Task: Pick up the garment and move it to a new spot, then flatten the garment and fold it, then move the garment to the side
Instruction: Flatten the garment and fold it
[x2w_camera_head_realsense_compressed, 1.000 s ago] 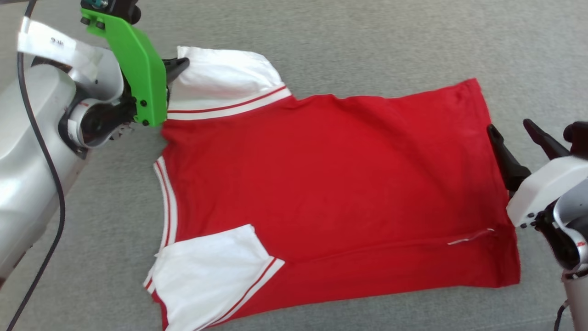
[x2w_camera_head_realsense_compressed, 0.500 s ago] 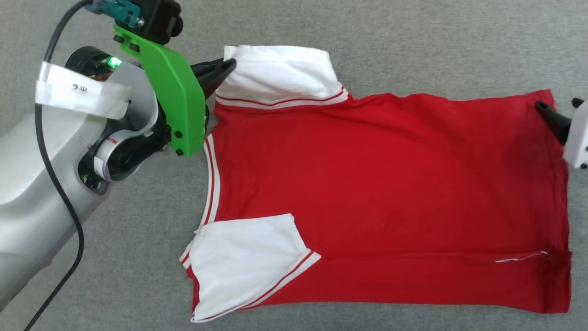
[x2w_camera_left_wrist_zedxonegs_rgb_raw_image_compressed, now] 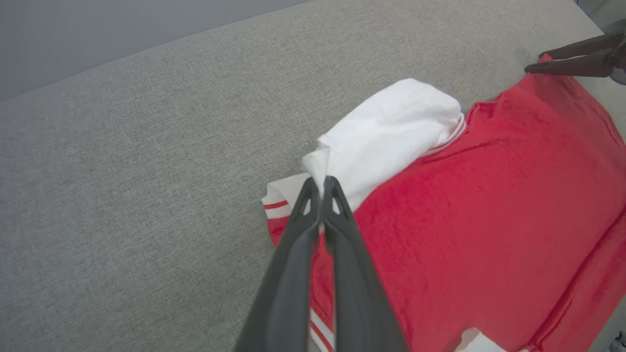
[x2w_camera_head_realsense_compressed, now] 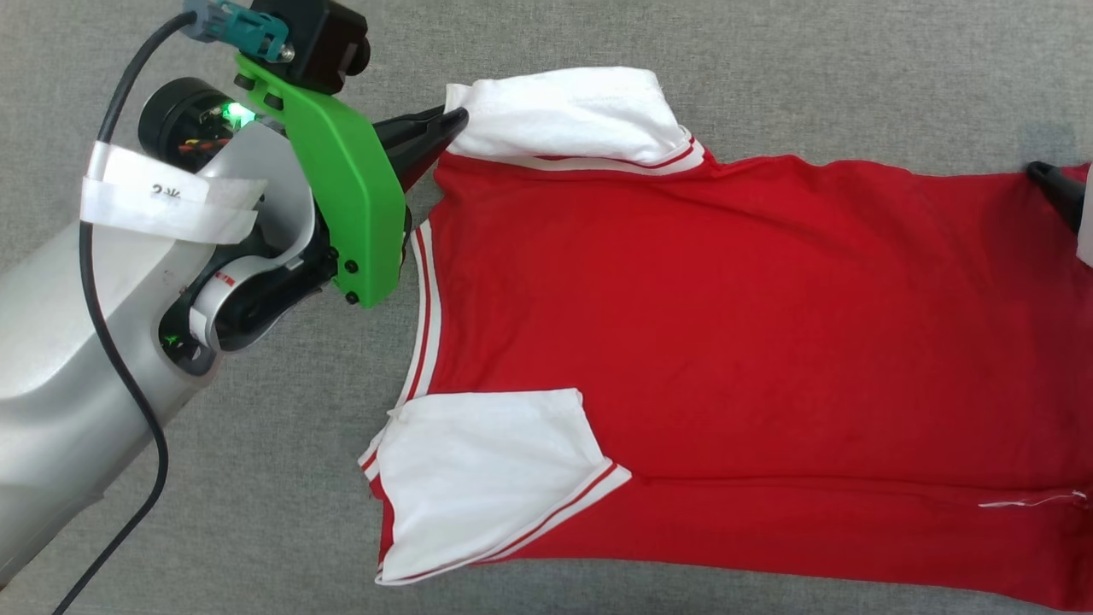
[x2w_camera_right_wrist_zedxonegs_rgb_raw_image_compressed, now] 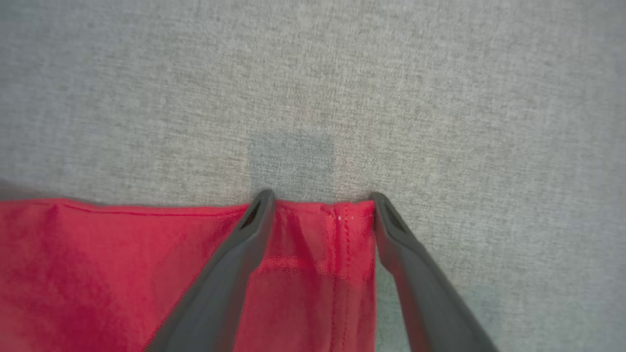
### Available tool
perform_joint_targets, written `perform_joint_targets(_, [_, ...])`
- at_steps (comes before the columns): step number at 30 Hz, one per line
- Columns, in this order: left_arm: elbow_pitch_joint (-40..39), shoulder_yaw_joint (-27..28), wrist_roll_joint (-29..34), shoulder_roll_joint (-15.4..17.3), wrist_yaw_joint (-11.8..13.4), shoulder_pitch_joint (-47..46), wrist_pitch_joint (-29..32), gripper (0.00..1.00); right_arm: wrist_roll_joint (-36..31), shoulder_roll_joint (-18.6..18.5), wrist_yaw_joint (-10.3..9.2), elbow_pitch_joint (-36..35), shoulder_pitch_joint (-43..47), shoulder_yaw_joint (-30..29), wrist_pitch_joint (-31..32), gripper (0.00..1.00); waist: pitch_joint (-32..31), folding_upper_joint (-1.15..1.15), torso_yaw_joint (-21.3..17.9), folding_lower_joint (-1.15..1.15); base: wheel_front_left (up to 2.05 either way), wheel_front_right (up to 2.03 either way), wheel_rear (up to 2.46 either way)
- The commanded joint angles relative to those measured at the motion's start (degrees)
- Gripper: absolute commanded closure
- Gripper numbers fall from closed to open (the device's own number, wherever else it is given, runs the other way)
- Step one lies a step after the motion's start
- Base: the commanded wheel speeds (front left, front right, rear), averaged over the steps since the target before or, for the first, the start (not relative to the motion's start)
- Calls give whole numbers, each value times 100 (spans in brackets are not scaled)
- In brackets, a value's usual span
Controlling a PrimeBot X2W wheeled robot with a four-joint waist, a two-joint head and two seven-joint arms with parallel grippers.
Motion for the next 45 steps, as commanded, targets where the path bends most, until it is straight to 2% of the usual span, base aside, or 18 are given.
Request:
perform_joint_targets(1, [-16,6,38,-8,-38,-1,-45,100,13,84,-2,197,99,173,175,0,50,0,38,0,0,0,0])
perform_joint_targets(2, [-7,6,40,-3,-53,-4,-51,100,23,79,-2,266,118,239,300,0,62,0,39,0,0,0,0])
perform_joint_targets(3, [9,4,46,-1,-68,-9,-58,100,41,77,-2,321,121,282,404,53,70,0,40,0,0,0,0])
perform_joint_targets(4, [27,3,49,-4,-79,-12,-67,100,59,83,-2,334,116,322,453,91,73,0,41,0,0,0,0])
perform_joint_targets(5, [57,5,53,-9,-89,-15,-82,100,83,100,-2,343,105,333,481,100,74,0,41,0,0,0,0])
perform_joint_targets(10, [201,19,89,-14,-110,-21,-166,100,115,156,-2,320,83,280,377,100,75,0,18,0,0,0,0])
perform_joint_targets(14, [344,21,117,-36,-117,32,-285,100,165,172,-2,324,140,170,18,100,-30,0,-20,0,0,0,0])
perform_joint_targets(26, [790,107,68,-32,-62,400,-758,100,563,93,-2,245,399,-48,-1685,100,-688,0,-186,0,0,0,0])
perform_joint_targets(33, [839,14,3,24,6,840,-909,100,945,-112,-2,79,779,-12,-2565,100,-1137,0,-207,0,0,0,0])
perform_joint_targets(45, [402,-238,-184,201,320,1968,-1182,100,1656,-335,-2,-241,1973,177,-3097,100,-1763,0,-157,0,0,0,0])
